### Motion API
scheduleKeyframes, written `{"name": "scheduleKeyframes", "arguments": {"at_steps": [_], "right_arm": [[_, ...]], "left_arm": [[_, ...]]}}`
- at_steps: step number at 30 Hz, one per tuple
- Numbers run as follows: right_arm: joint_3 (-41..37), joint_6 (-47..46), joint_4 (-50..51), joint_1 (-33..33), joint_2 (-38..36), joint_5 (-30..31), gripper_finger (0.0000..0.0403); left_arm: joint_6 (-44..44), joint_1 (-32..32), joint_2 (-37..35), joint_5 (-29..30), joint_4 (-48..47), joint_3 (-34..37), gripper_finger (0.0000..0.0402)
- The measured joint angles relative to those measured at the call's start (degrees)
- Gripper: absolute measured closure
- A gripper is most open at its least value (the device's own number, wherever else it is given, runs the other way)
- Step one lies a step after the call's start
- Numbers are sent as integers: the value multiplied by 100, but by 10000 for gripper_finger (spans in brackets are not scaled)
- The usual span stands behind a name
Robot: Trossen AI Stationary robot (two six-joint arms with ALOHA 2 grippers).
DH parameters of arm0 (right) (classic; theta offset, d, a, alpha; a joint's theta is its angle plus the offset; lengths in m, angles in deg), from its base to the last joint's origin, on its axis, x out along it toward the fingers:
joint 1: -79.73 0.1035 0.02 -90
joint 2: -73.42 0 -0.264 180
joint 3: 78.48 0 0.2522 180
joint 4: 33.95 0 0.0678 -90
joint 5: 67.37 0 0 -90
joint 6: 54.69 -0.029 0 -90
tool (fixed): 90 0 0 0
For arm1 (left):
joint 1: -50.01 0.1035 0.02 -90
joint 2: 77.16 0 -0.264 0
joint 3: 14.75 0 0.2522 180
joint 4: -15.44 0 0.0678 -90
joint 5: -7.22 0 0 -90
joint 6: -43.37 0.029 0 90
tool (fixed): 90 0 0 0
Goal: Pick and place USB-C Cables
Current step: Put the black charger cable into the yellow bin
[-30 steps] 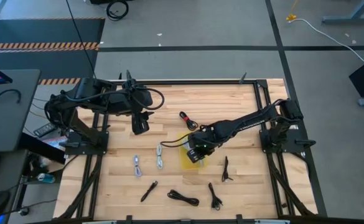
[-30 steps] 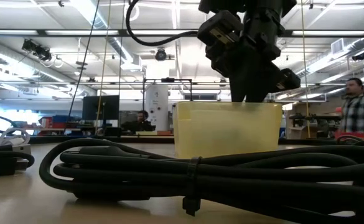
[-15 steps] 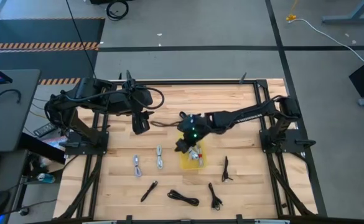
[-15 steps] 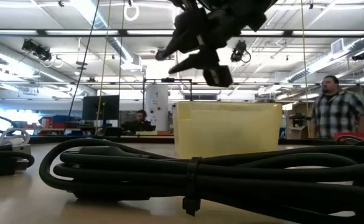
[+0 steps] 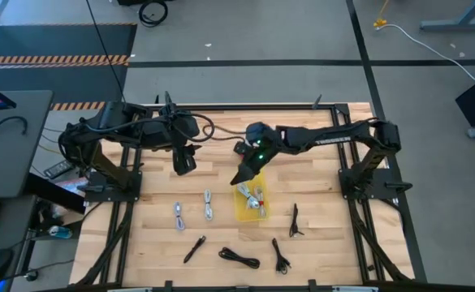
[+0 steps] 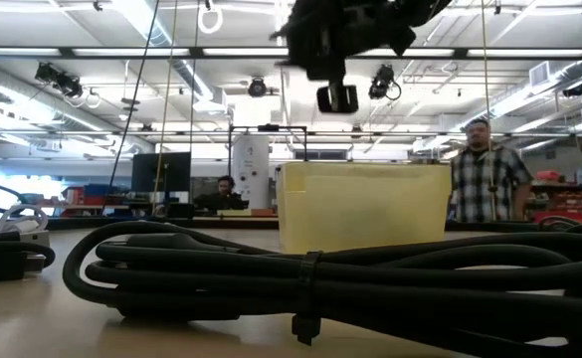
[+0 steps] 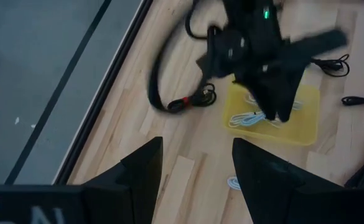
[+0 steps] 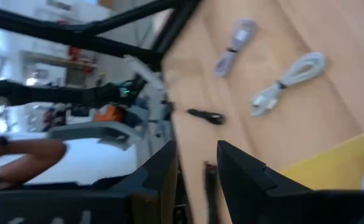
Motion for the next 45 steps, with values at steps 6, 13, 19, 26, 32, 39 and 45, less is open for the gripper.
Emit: {"name": "scheduleKeyframes", "arguments": {"at_steps": [6,13,19,26,32,39,45], "right_arm": [[2,23,585,-231,-778,-292,285],[2,168,2264,-322,-1932,231,285],[4,-78,3659,-111,-2841,1460,285],[4,-959,5231,462,-3394,2719,285],[4,-1847,6430,1066,-3242,3061,285],[4,-2088,6851,1509,-2779,3269,285],[4,-1947,6909,1647,-2444,3353,285]], "left_arm": [[-20,0,1,0,-1,0,200],[-21,0,1,0,14,0,200],[-22,0,1,0,24,0,200],[-22,0,1,2,57,0,200],[-24,0,1,2,75,0,200],[-16,0,1,2,177,0,200],[-11,0,1,4,181,0,200]]}}
